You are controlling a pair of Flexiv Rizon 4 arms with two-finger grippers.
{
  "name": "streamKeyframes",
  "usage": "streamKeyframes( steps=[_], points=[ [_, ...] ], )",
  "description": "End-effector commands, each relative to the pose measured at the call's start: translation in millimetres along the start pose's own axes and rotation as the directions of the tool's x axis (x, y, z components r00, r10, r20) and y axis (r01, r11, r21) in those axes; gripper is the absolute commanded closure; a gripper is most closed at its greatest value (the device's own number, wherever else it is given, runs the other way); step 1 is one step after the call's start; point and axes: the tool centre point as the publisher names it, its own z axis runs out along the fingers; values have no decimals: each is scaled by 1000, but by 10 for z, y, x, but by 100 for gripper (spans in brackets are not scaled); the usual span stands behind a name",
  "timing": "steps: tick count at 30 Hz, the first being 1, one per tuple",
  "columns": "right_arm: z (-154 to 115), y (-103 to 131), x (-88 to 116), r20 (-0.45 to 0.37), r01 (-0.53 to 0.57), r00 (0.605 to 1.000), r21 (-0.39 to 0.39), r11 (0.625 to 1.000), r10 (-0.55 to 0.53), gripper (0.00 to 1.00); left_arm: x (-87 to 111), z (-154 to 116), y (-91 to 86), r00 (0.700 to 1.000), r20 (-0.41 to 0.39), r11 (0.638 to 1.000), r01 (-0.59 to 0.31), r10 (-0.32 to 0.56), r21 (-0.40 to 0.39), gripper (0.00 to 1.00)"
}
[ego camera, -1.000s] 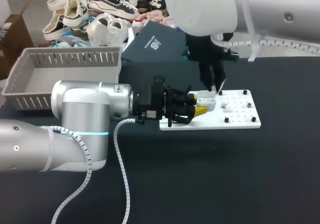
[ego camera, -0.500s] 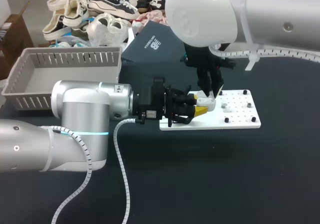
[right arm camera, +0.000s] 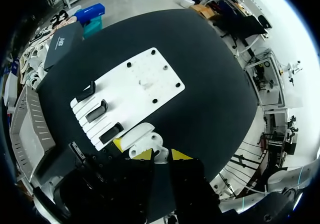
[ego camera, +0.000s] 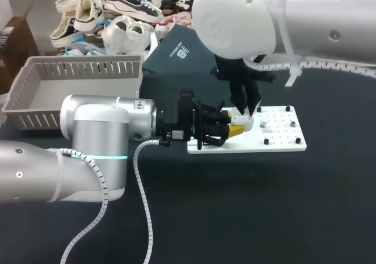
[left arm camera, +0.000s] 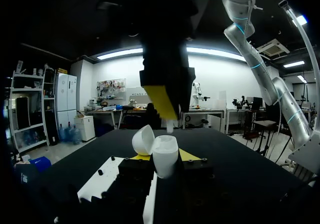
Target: Pick up each earbud case from the left stands, insert the matching earbuds, close the lid, and place the case in the box.
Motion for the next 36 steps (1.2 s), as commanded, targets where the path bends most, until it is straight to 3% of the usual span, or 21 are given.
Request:
streamKeyframes(
  steps=[1, 34, 36],
  points=[
    [25, 40, -22, -5, -3, 1000, 8, 1000, 3, 100, 8, 4, 2, 1000, 2, 1000, -1, 1, -1, 100],
    [171, 70, -85, -18, -15, 1000, 38, 999, 15, 100, 8, 4, 2, 1000, 2, 1000, -1, 1, -1, 100],
    [179, 74, -86, -21, -13, 1000, 39, 999, 14, 95, 8, 4, 2, 1000, 2, 1000, -1, 1, -1, 100]
  ],
)
